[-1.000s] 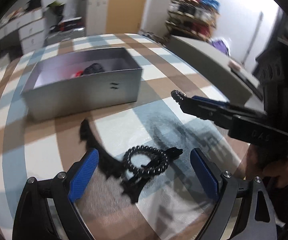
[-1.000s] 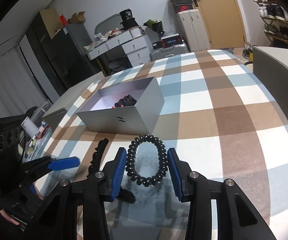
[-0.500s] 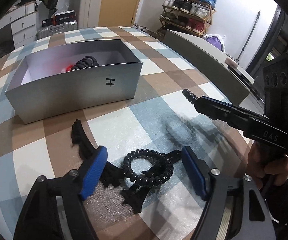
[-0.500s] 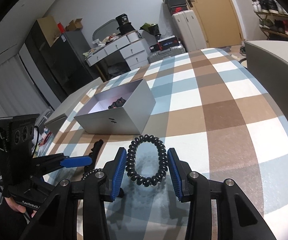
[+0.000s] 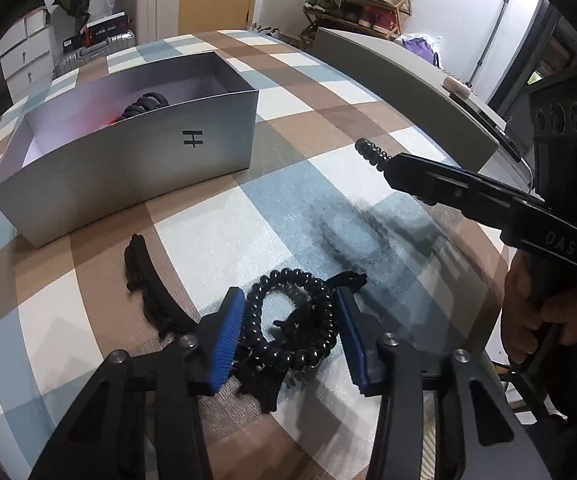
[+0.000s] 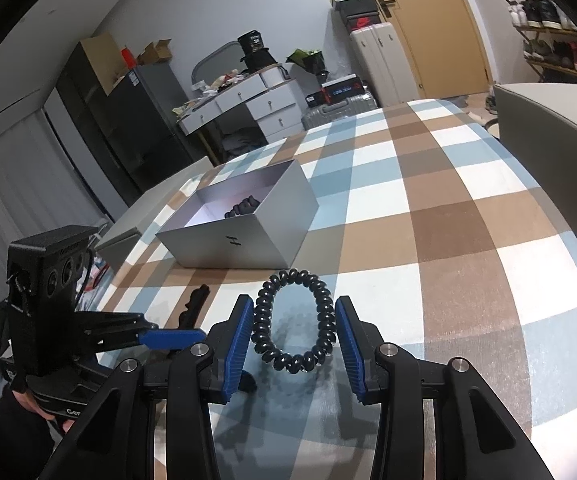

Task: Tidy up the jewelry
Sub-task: 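Lift the coiled bracelet with the right tool while the left tool grasps the beaded bracelet, then carry both bracelets over the silver box with both tools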

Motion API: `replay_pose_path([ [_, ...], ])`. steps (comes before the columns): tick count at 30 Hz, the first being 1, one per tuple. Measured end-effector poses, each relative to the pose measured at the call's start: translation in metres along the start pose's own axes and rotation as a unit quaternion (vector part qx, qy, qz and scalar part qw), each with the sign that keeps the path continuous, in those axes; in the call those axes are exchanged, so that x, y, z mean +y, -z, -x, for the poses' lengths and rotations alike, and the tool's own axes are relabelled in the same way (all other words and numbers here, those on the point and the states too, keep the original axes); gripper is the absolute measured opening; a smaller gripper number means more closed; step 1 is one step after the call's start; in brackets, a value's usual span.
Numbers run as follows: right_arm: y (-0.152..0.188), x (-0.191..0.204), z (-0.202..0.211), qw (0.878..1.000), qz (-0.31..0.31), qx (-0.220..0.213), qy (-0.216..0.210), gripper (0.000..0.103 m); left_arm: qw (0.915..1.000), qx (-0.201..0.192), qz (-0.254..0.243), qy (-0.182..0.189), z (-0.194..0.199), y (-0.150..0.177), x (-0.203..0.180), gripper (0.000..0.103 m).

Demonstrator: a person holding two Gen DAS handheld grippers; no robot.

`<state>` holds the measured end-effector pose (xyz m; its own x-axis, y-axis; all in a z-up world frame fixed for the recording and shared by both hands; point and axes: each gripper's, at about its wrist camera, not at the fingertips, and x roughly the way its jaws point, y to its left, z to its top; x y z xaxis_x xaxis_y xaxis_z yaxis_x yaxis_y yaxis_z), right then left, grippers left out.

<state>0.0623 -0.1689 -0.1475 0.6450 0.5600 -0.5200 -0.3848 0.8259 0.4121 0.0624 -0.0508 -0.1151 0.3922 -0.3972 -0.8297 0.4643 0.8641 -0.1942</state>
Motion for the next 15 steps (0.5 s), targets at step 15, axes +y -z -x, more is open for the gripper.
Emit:
replay_pose_path([
  [15,-0.004,0.015,0.003,1.0,0.02,0.0,-0.002,0.041,0.9981,-0.059,0.014,-0.014,0.034,0.006,0.003,0.037],
])
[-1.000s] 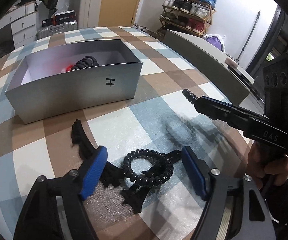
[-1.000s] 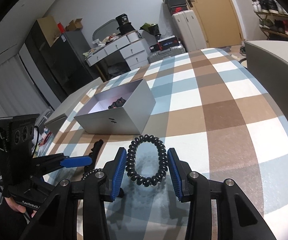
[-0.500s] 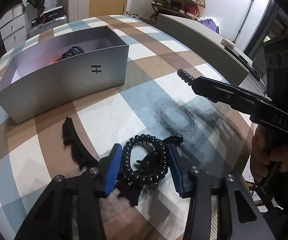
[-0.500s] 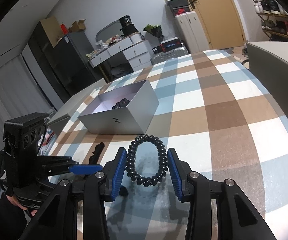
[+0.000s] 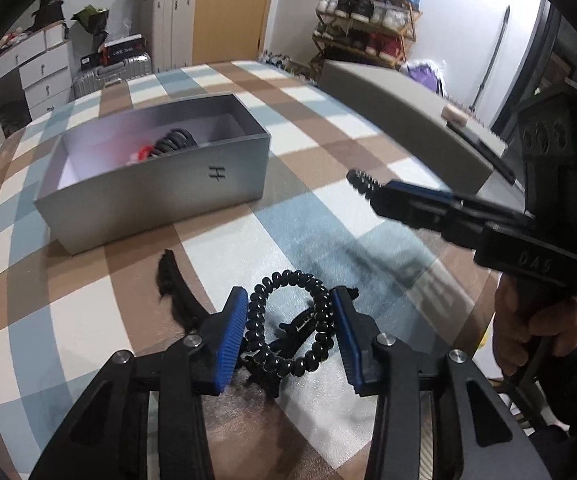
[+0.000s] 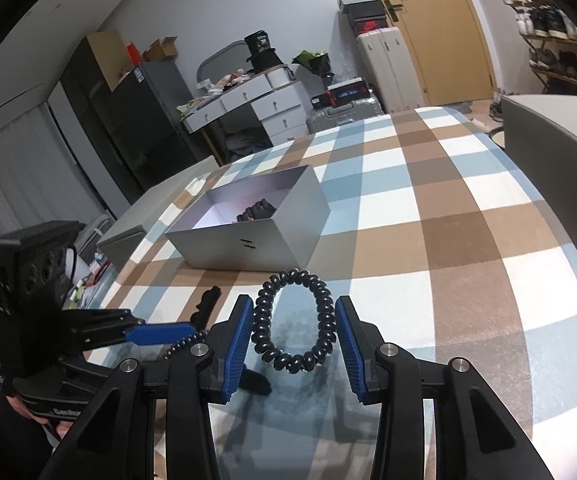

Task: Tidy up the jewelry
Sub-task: 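Carry both bracelets over the silver box with both tools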

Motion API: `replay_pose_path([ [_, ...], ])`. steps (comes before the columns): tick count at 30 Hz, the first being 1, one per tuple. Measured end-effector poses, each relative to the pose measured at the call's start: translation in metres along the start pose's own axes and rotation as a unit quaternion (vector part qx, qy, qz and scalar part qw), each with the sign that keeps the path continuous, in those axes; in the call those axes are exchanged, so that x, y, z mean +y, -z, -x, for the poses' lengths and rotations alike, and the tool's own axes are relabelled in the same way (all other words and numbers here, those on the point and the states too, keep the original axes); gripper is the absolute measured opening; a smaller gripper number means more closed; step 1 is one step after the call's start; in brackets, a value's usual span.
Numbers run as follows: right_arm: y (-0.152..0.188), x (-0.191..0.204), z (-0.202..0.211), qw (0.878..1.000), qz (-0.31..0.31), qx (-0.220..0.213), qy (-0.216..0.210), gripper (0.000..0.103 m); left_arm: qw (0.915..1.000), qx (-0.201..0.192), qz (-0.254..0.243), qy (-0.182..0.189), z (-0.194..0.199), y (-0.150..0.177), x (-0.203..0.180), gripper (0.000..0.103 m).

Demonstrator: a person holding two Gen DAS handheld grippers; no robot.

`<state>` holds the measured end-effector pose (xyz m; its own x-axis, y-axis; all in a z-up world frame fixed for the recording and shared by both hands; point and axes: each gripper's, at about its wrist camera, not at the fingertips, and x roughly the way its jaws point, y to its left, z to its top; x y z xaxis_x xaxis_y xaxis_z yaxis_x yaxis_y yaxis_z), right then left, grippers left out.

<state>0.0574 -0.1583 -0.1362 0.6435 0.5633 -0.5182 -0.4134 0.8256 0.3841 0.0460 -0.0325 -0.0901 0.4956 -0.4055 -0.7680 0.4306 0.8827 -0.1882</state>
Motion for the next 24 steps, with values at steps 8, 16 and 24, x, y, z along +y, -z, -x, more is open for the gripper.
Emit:
replay_pose_path([
  [8,-0.006,0.013,-0.004,1.0,0.014,0.002,-0.003,0.041,0.9988,-0.043,0.02,-0.01,0.021,-0.003,0.013,0.037],
  [16,-0.028,0.04,-0.015,0.997,0.076,-0.002,-0.009,0.041,0.9904,-0.105,0.061,-0.067,0.046,-0.011,0.04,0.037],
  [24,-0.059,0.064,-0.036,0.993,0.112,-0.011,-0.039,0.041,0.9825,-0.137,0.089,-0.088,0.053,-0.031,0.07,0.037],
])
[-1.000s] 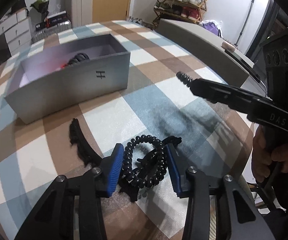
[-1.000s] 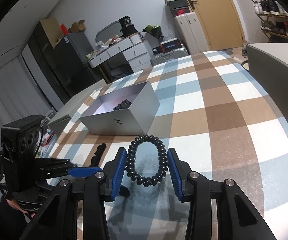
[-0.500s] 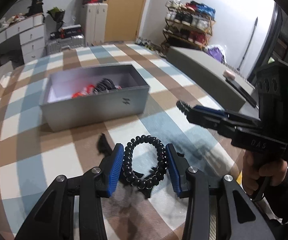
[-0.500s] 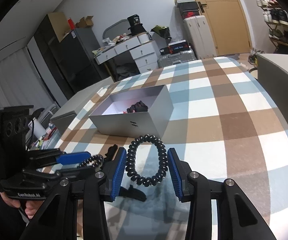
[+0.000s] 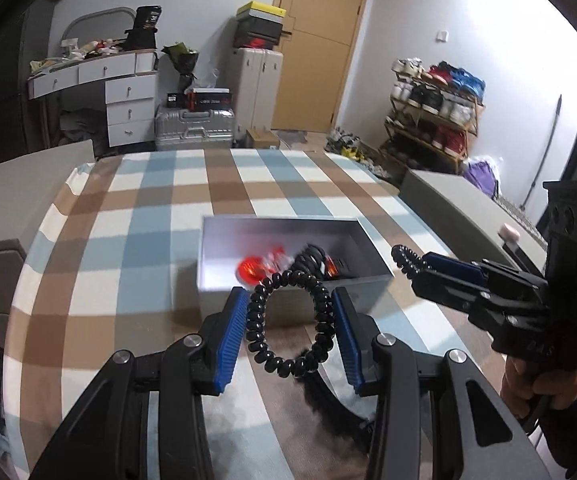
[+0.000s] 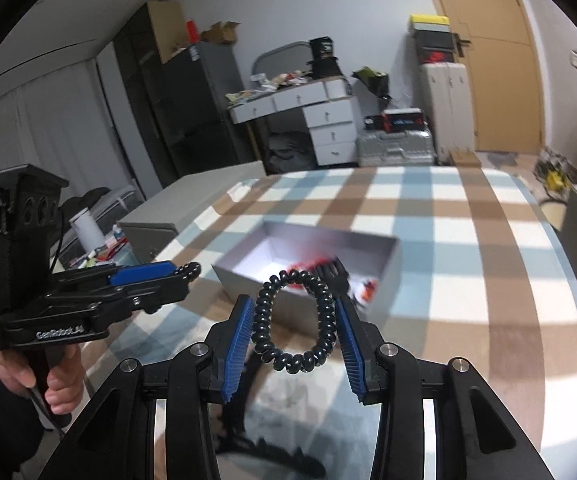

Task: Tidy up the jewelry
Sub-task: 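Carry both bracelets over the silver box with both tools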

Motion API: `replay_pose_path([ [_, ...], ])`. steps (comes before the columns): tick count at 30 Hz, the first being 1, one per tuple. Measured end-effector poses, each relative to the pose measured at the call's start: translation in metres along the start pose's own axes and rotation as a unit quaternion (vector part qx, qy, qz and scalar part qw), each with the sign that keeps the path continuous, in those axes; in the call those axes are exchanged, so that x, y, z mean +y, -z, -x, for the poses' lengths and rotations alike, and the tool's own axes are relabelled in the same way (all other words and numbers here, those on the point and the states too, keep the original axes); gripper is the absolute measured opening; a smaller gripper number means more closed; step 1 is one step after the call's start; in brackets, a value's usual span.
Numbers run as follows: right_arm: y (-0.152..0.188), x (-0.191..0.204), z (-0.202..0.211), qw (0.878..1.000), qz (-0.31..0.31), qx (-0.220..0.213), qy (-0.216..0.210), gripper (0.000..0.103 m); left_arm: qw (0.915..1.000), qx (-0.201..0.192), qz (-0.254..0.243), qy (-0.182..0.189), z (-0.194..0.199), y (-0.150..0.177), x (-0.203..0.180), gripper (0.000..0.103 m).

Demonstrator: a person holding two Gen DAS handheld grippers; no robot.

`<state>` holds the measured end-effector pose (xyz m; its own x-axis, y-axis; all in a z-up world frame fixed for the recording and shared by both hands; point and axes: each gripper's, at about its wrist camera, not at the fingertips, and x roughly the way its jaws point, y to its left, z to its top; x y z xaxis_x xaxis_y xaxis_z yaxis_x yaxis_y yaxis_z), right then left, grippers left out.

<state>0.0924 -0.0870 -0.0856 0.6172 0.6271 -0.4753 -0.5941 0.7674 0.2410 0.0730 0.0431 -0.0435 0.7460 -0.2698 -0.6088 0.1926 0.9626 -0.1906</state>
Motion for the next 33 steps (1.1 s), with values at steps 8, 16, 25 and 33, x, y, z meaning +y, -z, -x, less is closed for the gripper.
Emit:
replay_pose_path([
  [8,-0.017,0.001,-0.029,0.999,-0.024,-0.001,-0.03,0.041,1.0,0.005,0.0,-0.002,-0.021,-0.015,0.012,0.037],
  [16,-0.037,-0.007,-0.061,0.999,-0.01,0.009,-0.032,0.041,0.9996,0.02,-0.018,-0.003,-0.041,-0.027,0.016,0.037],
  [25,-0.052,-0.02,-0.091,0.999,-0.007,0.026,-0.03,0.041,0.9997,0.023,-0.001,-0.006,-0.055,-0.037,0.025,0.037],
  [33,-0.051,-0.023,-0.109,0.999,-0.011,0.04,-0.033,0.041,0.9991,0.04,0.009,0.004,-0.068,-0.035,0.03,0.037],
])
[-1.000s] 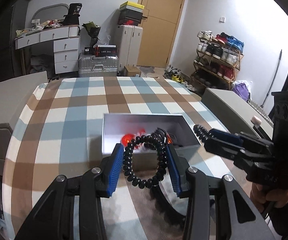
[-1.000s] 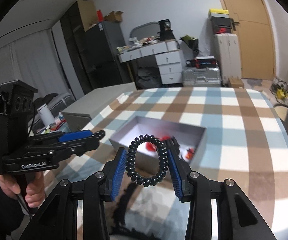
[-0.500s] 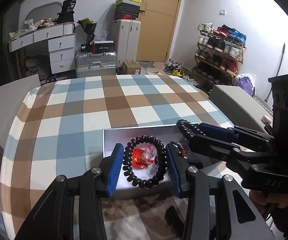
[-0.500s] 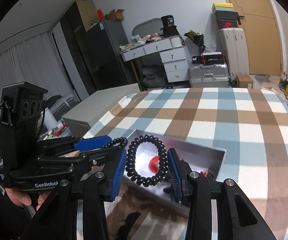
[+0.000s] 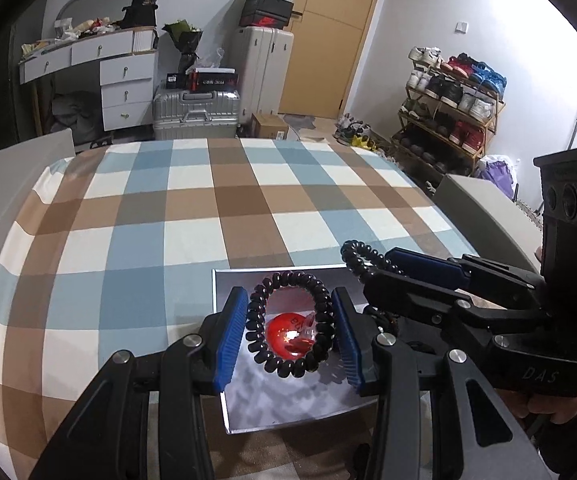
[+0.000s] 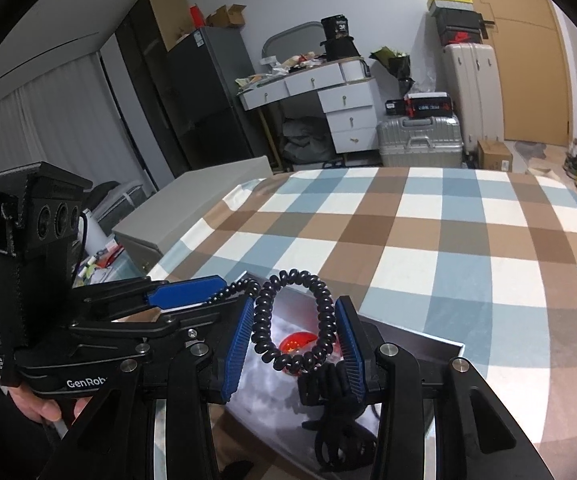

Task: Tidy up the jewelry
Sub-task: 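Carry both bracelets over the silver box with both tools, then open both tools to drop the bracelets into the box and withdraw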

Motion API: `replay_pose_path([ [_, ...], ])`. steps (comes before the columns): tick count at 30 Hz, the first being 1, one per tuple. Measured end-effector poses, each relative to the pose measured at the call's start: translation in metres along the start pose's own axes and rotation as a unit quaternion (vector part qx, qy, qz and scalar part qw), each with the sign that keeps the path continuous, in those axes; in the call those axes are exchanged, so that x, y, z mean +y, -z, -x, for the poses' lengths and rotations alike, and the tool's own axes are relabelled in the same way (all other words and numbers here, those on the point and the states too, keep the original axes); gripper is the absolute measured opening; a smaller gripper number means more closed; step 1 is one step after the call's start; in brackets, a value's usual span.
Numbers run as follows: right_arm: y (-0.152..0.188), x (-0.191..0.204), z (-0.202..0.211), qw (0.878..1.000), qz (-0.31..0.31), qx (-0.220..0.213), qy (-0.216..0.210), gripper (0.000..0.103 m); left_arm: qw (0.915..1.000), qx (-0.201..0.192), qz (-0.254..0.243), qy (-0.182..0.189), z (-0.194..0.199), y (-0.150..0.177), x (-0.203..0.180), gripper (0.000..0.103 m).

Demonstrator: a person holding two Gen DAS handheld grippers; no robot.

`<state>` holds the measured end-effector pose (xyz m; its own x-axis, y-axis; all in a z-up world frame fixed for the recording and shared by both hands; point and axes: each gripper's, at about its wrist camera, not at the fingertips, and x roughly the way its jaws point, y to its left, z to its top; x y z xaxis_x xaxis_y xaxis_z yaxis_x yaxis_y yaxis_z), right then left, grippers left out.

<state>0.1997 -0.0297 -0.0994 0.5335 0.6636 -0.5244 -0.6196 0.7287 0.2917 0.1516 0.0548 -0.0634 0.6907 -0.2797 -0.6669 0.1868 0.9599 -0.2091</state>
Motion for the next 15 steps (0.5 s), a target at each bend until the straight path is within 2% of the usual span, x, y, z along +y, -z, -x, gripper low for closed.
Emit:
replay_pose_path([
  [8,0.0016,0.0018,-0.0093,1.0,0.01,0.008,0.005,0.044,1.0,0.0,0.006,0.001,-0.0059,-0.0005,0.0051,0.038],
  [15,-0.0022,0.0028,-0.0038,1.0,0.011,-0.003,0.005,0.05,1.0,0.006,0.002,0.006,-0.0071,-0.0006,0.0053,0.046],
])
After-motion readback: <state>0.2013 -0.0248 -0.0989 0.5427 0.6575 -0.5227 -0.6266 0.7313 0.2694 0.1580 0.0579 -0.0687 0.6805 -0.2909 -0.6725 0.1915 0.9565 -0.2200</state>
